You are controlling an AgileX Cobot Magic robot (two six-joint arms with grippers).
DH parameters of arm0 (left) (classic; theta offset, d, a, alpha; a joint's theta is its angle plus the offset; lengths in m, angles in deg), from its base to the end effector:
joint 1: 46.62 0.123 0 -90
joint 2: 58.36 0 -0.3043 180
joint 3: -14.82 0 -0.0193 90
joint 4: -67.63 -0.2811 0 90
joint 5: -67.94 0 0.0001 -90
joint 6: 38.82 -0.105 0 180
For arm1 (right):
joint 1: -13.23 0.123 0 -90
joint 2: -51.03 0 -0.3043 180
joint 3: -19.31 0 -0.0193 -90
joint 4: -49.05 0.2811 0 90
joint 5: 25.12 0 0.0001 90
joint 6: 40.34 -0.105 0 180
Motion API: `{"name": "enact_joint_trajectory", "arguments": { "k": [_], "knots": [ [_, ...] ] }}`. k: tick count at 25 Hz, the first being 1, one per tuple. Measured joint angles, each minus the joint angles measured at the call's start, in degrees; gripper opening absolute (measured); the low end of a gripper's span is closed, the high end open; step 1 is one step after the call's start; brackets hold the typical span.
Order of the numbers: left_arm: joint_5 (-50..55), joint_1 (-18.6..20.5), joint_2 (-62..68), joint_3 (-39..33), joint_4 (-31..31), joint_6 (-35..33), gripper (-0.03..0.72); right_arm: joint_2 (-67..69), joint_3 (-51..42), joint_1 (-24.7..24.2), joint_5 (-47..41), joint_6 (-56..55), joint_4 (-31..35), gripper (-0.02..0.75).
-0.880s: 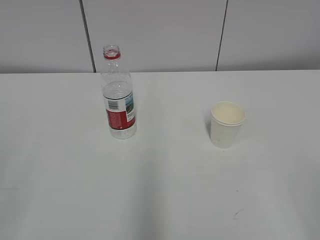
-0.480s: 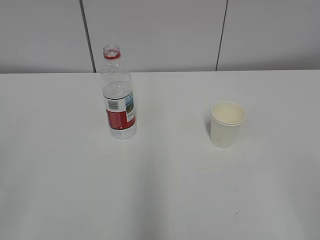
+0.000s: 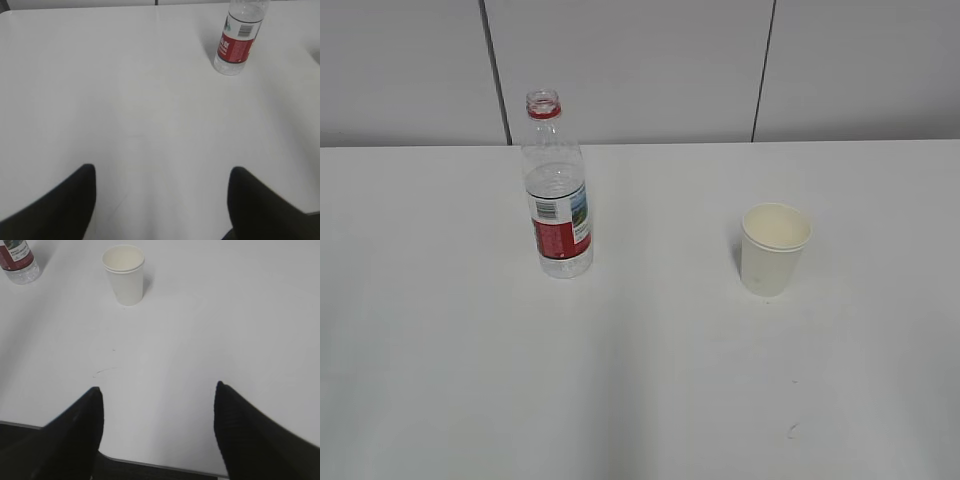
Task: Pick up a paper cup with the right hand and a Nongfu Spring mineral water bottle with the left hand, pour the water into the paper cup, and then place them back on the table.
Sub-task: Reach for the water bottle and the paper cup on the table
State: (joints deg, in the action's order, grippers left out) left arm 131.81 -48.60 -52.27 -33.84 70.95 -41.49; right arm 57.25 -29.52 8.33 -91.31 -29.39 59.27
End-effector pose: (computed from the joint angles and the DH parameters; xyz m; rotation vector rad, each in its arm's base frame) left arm 0.0077 -0.0057 0.2830 0.0895 2.0676 -0.0621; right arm 0.0071 0.0165 0.2795 -0.1319 2.0984 0.0495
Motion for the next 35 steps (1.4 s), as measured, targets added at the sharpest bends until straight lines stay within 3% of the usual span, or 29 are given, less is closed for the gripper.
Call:
{"name": "enact_joint_trajectory", "arguments": {
  "k": [21, 28, 35],
  "knots": [
    [-2.6, 0.0, 0.0, 0.8, 0.4, 0.0, 0.502, 0.0, 0.3, 0.0, 0.7, 0.0, 0.1, 0.515],
    [-23.2, 0.0, 1.3, 1.3, -0.3, 0.0, 0.502, 1.5, 0.6, 0.0, 18.6, 0.8, 0.1, 0.515],
    [-33.7, 0.0, 10.4, 1.3, -0.6, 0.0, 0.502, 10.9, 0.6, 0.0, 35.3, 5.6, 0.4, 0.515]
  ]
}}
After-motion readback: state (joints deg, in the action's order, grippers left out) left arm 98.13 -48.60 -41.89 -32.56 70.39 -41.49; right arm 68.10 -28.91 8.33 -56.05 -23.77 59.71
